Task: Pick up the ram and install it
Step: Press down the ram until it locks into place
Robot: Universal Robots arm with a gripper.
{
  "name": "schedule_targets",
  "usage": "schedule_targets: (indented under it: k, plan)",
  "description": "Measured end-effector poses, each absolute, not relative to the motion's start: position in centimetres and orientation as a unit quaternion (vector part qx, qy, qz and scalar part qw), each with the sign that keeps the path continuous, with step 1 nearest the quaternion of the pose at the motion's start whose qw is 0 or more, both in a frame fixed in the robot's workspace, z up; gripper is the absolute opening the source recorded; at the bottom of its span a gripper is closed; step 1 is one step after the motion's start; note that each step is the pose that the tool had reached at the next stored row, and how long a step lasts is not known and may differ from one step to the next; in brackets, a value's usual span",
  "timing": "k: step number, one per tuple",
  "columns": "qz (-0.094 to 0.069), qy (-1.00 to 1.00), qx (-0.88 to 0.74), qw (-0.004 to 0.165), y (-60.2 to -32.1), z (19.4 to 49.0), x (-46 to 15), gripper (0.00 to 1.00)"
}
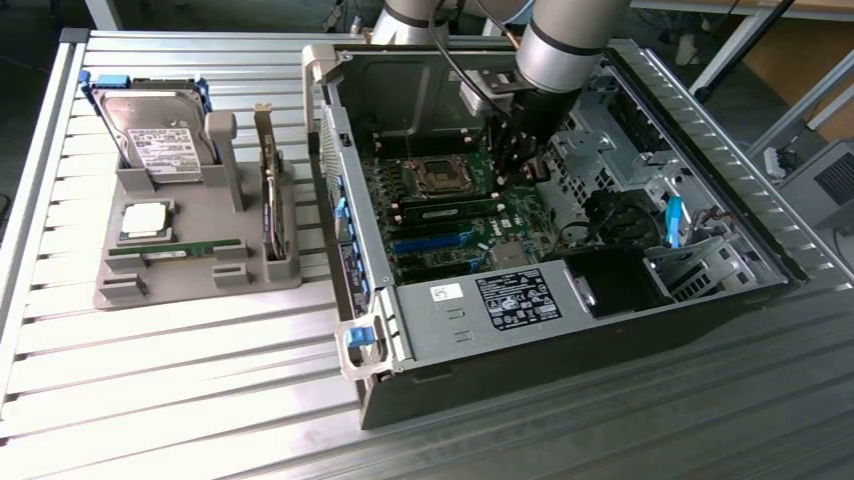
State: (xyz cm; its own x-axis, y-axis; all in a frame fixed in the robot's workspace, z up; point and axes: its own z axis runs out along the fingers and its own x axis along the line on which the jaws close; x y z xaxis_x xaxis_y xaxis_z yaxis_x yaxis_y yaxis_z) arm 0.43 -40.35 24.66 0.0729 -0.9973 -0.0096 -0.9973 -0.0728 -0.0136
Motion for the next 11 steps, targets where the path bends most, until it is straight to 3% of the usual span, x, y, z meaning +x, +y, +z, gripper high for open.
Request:
schedule_targets:
  k: [11]
  plan:
    - [-0.001, 0.681, -0.732, 0.005, -40.6, 23.6, 0.7, 0.09]
